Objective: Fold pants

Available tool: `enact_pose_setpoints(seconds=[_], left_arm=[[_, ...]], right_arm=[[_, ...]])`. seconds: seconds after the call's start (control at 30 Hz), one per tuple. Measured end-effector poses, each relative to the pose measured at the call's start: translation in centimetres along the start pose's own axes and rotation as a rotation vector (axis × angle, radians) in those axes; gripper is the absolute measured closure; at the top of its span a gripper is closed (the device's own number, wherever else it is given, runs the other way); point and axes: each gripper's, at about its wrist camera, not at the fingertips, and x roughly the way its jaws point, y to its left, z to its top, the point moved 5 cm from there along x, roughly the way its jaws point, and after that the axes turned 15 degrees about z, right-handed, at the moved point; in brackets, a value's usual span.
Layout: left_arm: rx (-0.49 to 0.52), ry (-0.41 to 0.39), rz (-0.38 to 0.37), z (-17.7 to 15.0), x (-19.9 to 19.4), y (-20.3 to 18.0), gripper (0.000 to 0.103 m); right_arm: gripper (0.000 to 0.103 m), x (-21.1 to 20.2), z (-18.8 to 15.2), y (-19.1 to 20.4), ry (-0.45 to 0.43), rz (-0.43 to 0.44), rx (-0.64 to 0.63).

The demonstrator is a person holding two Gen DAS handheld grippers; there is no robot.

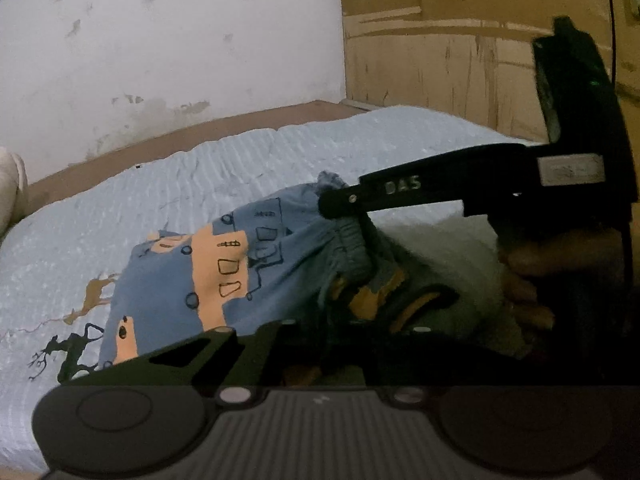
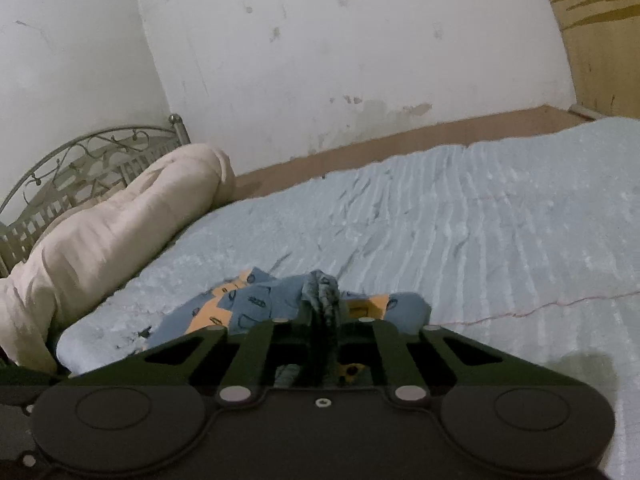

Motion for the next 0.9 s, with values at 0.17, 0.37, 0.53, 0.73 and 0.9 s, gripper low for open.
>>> enact_pose_setpoints(seconds=[0.17, 0.37, 0.53, 0.73, 0.9], left_arm=[[-0.021, 0.003, -0.061, 0.4, -0.2, -0.2, 0.102], [-0.024, 0.025, -0.094, -0.1, 0.4, 0.0, 0.101], [-0.103, 0.035, -0.074, 1.4, -0.1, 1.5, 0.066], [-0.142, 0.024, 0.039, 3.2, -0.4, 3.4, 0.026], [-0.190, 0.008, 0.188, 3.8, 0.1, 6.2, 0.000]], right_arm=[[0.093, -1.9, 0.8, 0.7, -0.038, -0.030, -0.003], [0.074, -1.4, -1.0, -1.4, 0.016, -0.122, 0.047], [0.025, -2.2, -0.9, -0.7, -0.004, -0.172, 0.015], [0.001, -2.0, -0.2, -0.3, -0.008, -0.279, -0.023], [0.001, -1.3, 0.2, 0.6, 0.003, -0.307, -0.027]])
